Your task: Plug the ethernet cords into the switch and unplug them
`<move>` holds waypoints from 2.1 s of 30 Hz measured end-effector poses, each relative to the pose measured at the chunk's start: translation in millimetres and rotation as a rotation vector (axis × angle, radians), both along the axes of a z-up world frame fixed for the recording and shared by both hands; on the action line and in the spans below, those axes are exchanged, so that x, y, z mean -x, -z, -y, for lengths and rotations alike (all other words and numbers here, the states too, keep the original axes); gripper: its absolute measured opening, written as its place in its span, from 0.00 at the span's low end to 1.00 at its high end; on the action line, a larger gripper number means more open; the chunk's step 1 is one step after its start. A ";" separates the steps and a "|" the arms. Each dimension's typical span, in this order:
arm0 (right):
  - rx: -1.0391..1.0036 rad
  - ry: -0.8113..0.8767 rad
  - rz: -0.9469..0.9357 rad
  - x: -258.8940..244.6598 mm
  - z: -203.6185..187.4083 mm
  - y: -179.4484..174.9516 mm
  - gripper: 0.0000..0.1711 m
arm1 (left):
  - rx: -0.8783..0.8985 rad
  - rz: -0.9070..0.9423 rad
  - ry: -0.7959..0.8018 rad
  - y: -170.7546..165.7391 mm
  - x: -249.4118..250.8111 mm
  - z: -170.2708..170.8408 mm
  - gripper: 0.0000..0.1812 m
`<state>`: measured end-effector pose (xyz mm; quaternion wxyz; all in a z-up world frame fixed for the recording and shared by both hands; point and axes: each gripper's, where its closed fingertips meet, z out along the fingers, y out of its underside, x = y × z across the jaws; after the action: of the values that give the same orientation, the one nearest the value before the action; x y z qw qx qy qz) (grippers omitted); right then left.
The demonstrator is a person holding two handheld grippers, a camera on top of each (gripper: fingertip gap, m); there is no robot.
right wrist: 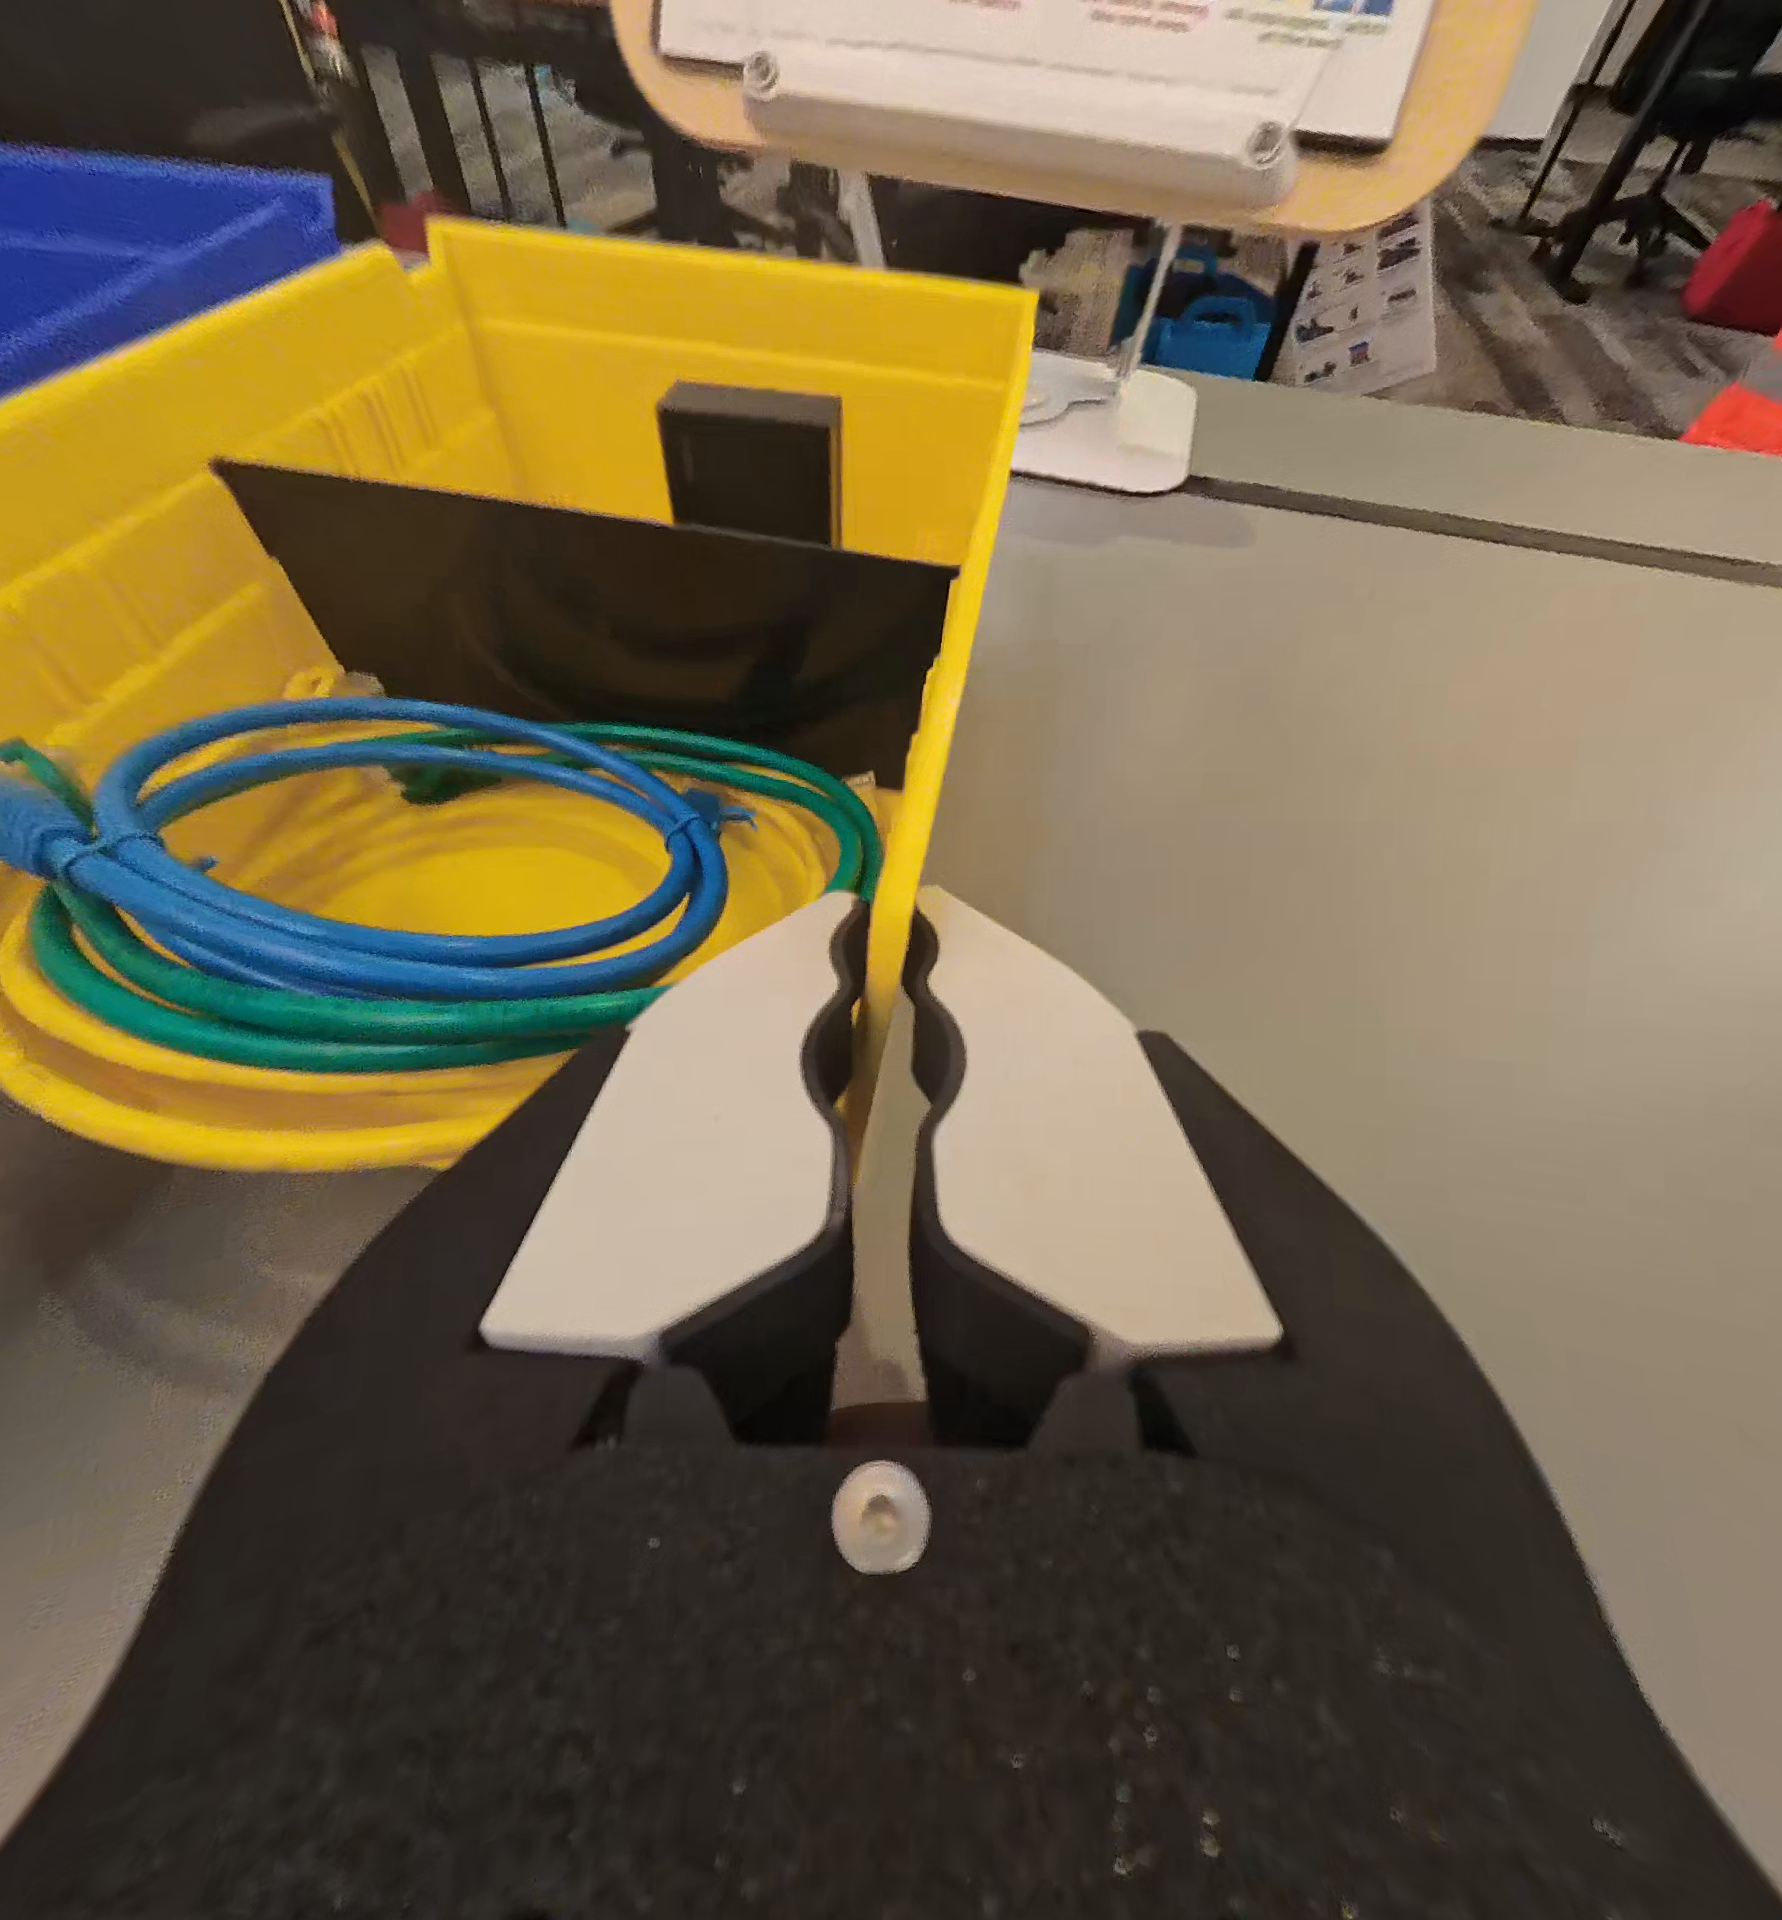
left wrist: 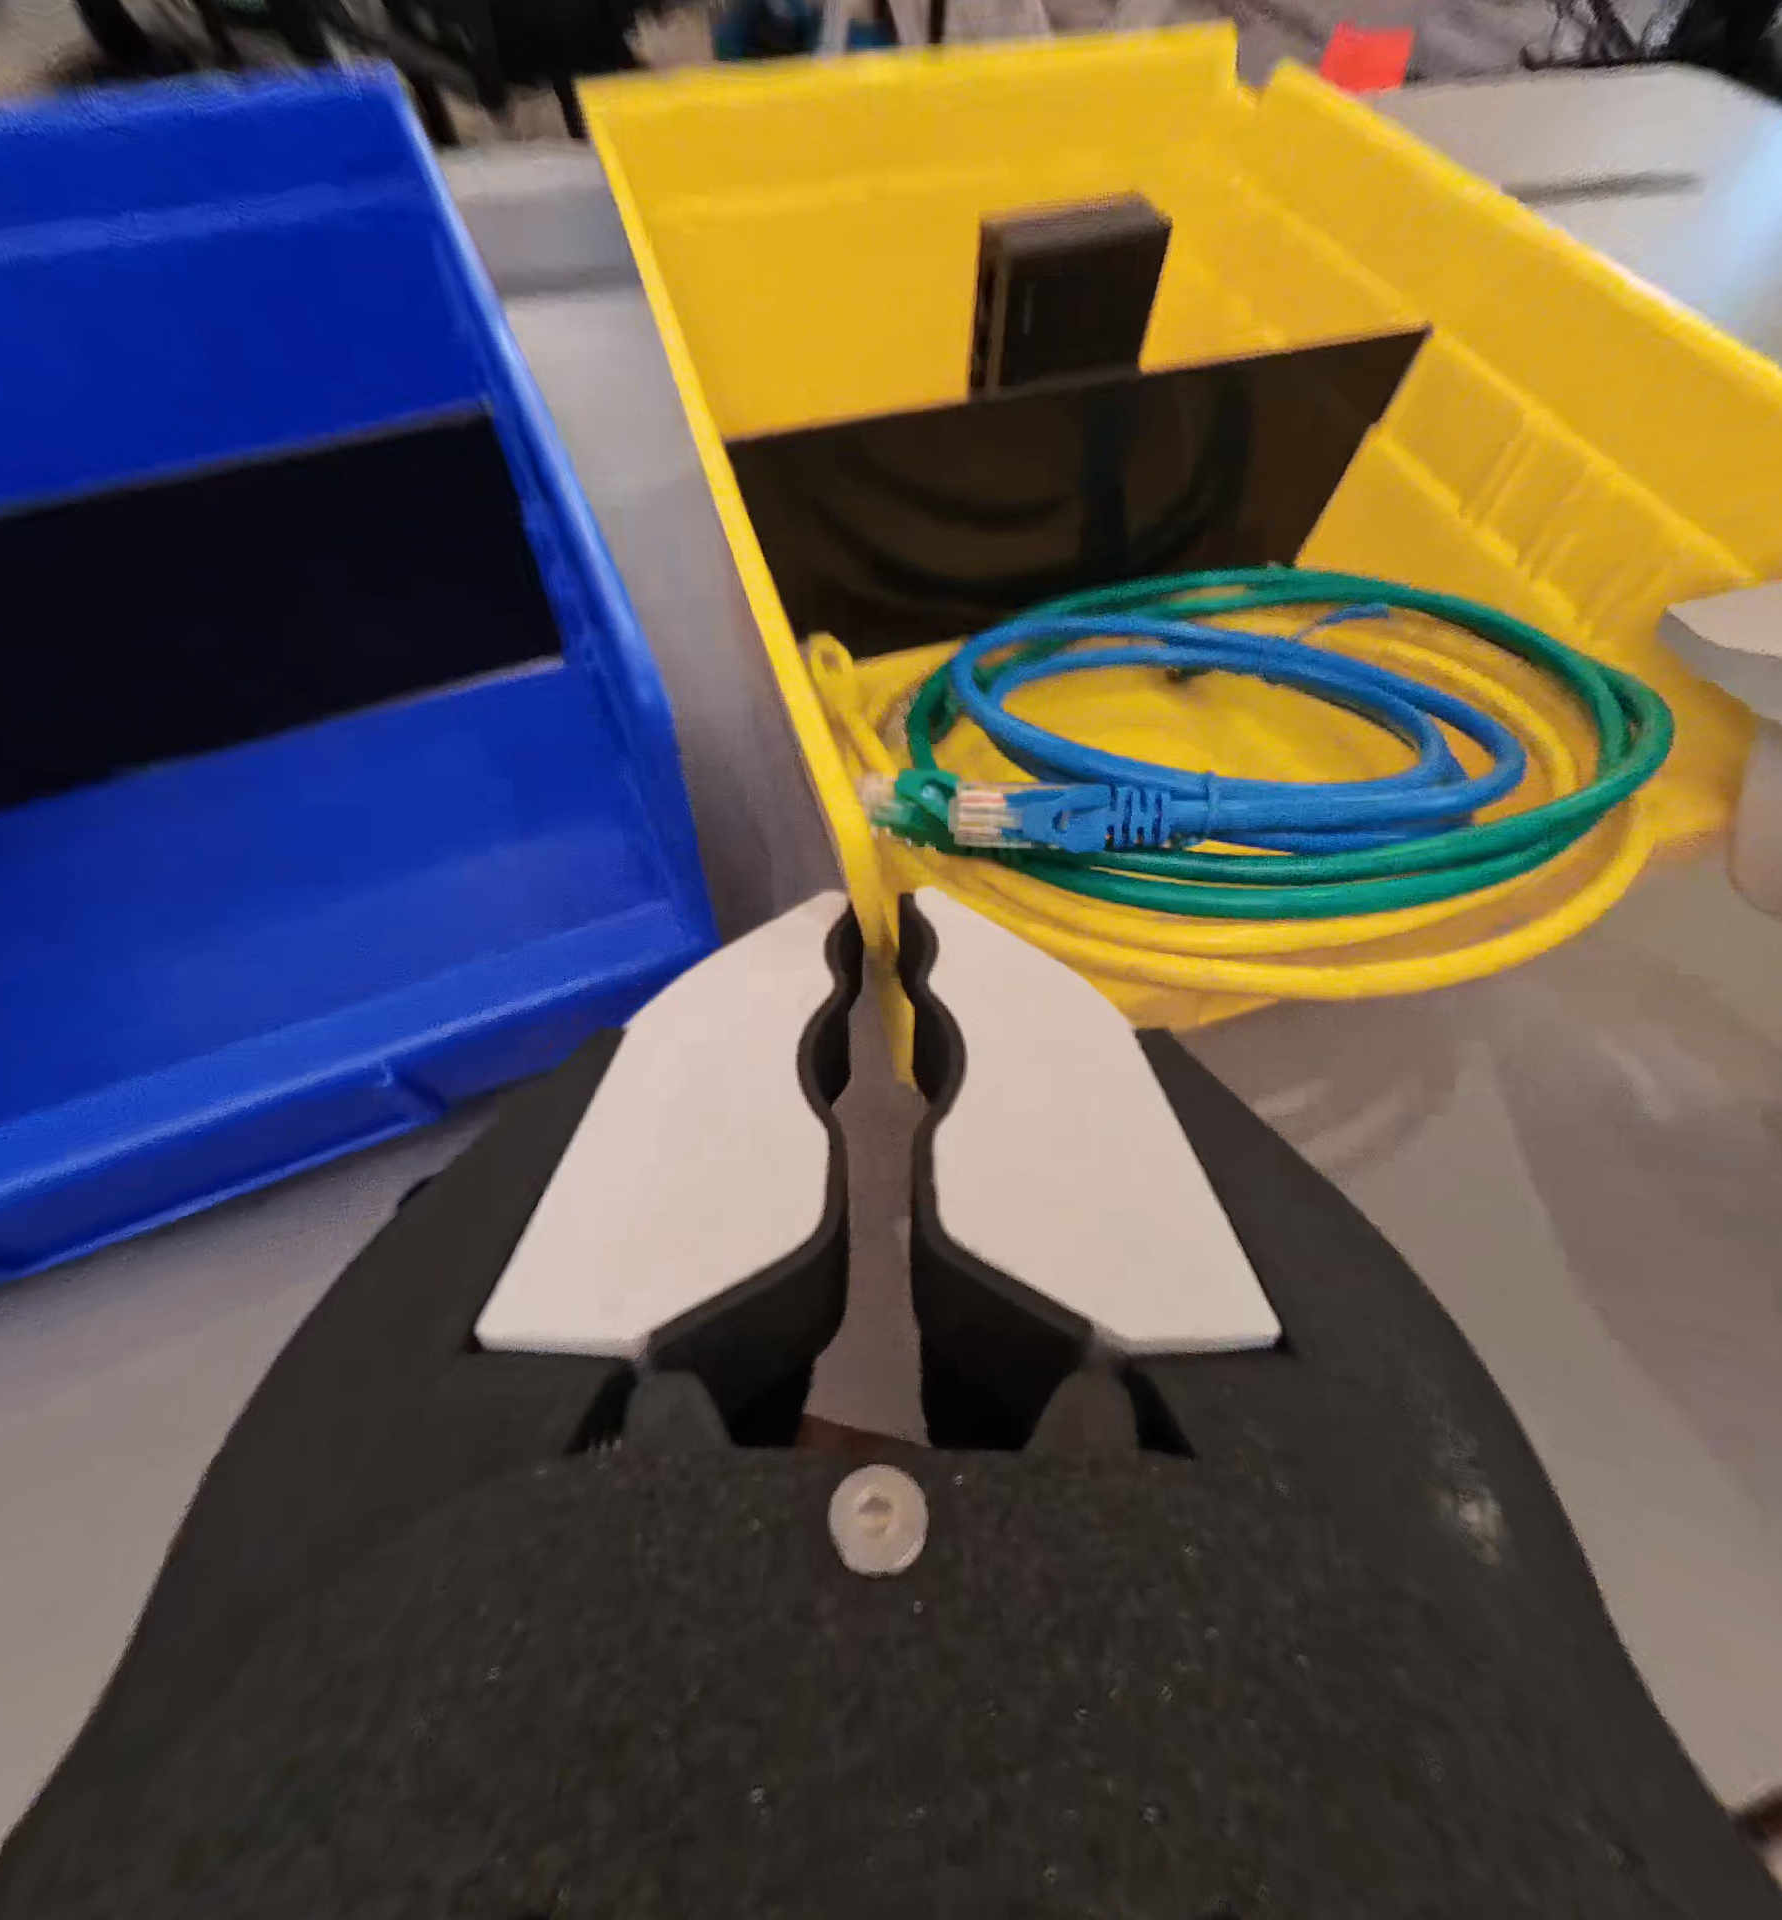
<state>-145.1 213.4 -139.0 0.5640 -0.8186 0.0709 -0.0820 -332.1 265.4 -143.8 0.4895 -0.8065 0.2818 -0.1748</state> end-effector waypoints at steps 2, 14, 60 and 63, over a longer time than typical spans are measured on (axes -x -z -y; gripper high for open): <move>0.032 -0.054 0.002 5.0 -4.1 7.7 0.04 | 0.064 0.092 0.068 -4.2 2.8 6.0 0.11; -0.140 -0.294 -0.123 25.8 30.5 -32.9 0.13 | -0.256 0.291 -0.288 -81.8 252.2 -52.5 0.27; 0.039 -0.336 0.049 256.3 -26.3 -0.4 0.17 | 0.038 -0.028 -0.363 -3.0 228.2 9.4 0.02; -0.101 -0.346 0.121 254.9 -11.2 -29.0 0.22 | 0.048 -0.004 -0.371 -3.0 230.6 12.3 0.02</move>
<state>-400.0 224.6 -110.0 0.6133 -0.7828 -0.1012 -0.0292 -562.8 253.1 -140.7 0.4933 -0.8564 0.1252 -0.0866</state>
